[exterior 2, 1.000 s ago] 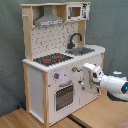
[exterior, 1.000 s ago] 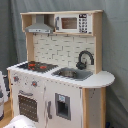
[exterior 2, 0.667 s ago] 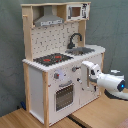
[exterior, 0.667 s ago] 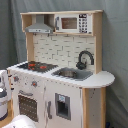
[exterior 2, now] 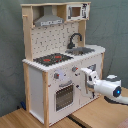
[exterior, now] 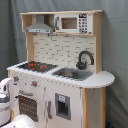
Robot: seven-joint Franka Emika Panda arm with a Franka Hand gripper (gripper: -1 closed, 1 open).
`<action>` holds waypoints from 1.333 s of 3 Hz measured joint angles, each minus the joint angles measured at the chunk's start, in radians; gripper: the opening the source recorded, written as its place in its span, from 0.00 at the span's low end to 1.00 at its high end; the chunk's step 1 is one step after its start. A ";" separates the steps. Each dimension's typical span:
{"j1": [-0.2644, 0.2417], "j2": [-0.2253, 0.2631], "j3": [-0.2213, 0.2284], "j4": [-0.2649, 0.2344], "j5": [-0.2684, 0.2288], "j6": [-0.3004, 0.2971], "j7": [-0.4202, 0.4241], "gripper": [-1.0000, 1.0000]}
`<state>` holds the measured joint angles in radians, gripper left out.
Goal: Play with the kitchen
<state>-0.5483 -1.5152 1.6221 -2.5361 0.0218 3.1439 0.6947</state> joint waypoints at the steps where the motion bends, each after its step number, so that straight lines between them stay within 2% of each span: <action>1: -0.061 -0.011 0.058 0.003 -0.001 0.005 0.057 1.00; 2: -0.138 -0.025 0.089 0.003 -0.006 0.071 0.041 1.00; 3: -0.191 -0.025 0.094 0.007 -0.007 0.157 0.015 1.00; 4: -0.264 -0.025 0.103 0.048 0.010 0.212 0.006 1.00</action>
<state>-0.8119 -1.5403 1.7247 -2.4882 0.0313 3.3560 0.7004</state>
